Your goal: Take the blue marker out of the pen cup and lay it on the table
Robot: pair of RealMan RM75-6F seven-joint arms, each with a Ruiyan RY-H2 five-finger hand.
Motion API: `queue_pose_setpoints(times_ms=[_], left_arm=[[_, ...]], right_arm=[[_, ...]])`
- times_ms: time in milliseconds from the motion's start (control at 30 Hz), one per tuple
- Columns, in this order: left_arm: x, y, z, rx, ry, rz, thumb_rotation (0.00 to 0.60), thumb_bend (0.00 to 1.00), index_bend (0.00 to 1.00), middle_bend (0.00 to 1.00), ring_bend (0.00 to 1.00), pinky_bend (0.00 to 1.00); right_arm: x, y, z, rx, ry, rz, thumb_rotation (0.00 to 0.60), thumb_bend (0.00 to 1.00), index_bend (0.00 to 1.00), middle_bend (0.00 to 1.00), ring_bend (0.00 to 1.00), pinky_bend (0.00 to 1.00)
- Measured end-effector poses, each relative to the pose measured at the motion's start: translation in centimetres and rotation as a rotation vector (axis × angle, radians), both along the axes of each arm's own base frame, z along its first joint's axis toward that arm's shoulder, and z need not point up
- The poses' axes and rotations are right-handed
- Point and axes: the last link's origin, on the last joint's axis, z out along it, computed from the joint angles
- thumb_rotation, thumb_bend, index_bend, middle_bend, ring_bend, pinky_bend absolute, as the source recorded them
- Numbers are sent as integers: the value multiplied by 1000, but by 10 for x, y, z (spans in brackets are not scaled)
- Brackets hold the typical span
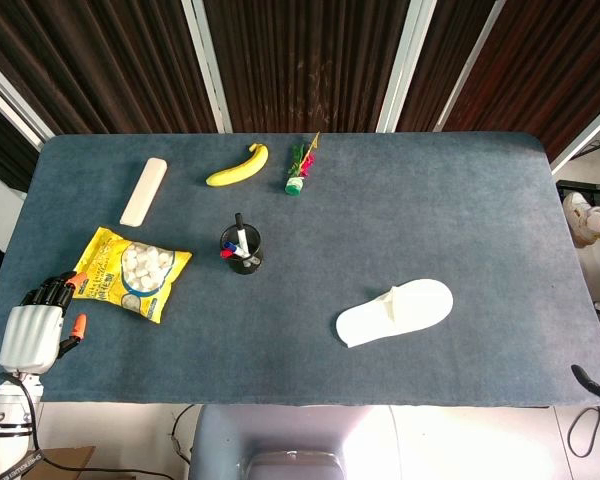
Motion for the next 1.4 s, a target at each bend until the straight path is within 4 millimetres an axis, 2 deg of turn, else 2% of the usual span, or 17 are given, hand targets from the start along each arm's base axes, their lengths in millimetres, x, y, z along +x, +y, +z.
queue_pose_setpoints(times_ms=[433, 533, 600, 733, 967, 1067, 1167, 1400], left_arm=[[9, 0, 0, -12, -8, -14, 600, 452, 190, 158, 176, 328], [18, 3, 0, -19, -18, -39, 600, 451, 189, 174, 203, 334], [25, 4, -1, -24, -21, -61, 600, 447, 188, 208, 257, 352], [45, 10, -2, -32, -34, -115, 600, 443, 186, 356, 441, 466], [83, 28, -8, -47, -19, -209, 600, 426, 185, 746, 844, 754], [97, 35, -15, -52, 8, -251, 600, 418, 194, 896, 970, 889], [111, 42, -22, -62, 42, -282, 600, 423, 226, 985, 1000, 986], [145, 60, -44, -79, 58, -327, 600, 411, 285, 1000, 1000, 1000]], right_arm=[[2, 4, -7, 31, 6, 24, 600, 235, 156, 105, 62, 163], [3, 4, -9, 42, 8, 26, 600, 236, 158, 106, 62, 163], [3, 4, -11, 53, 9, 31, 600, 235, 158, 105, 62, 163], [4, 4, -14, 70, 9, 40, 600, 236, 161, 106, 62, 164], [7, 7, -17, 95, 9, 63, 600, 235, 169, 106, 61, 166], [7, 9, -19, 108, 9, 71, 600, 236, 174, 106, 62, 165], [8, 10, -20, 117, 9, 77, 600, 235, 176, 105, 62, 165], [8, 12, -24, 143, 13, 86, 600, 236, 180, 105, 61, 166]])
